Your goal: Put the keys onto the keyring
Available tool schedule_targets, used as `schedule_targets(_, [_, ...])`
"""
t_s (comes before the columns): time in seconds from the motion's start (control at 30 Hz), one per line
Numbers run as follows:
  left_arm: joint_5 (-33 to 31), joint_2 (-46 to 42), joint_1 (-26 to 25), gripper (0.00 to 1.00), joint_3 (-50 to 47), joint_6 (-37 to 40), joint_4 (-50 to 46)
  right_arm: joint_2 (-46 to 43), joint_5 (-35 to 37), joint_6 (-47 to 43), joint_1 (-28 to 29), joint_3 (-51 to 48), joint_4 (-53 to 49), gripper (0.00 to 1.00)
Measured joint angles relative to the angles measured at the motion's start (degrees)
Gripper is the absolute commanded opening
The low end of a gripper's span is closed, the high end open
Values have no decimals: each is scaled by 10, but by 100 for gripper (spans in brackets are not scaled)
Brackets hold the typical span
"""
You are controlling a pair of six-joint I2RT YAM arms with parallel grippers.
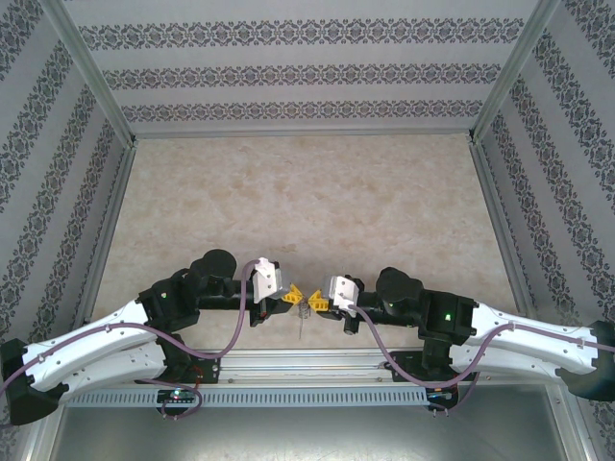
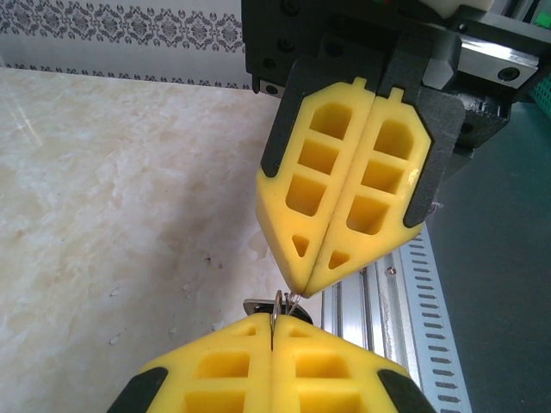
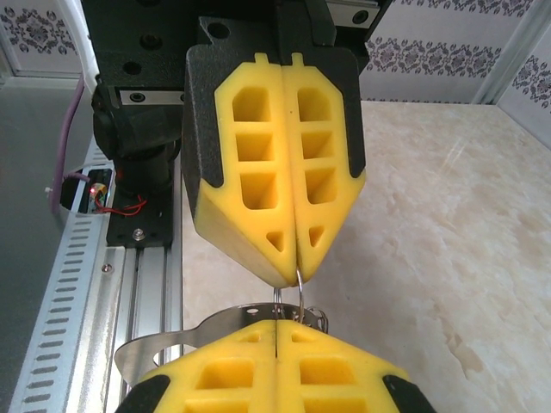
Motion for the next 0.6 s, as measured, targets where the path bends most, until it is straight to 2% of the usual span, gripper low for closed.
schedule_targets(0.17, [-3, 0, 0, 0, 0, -1, 0, 0, 0, 1, 0, -6, 3, 17])
schedule_targets(0.27, [-5, 0, 0, 0, 0, -1, 0, -1, 0, 2, 1, -8, 3, 17])
schedule_targets(0.37, [-7, 0, 0, 0, 0, -1, 0, -8, 0, 4, 1, -10, 3, 22])
schedule_targets(0.6, [-9, 0, 0, 0, 0, 0, 0, -74, 16, 21, 1, -28, 9, 36])
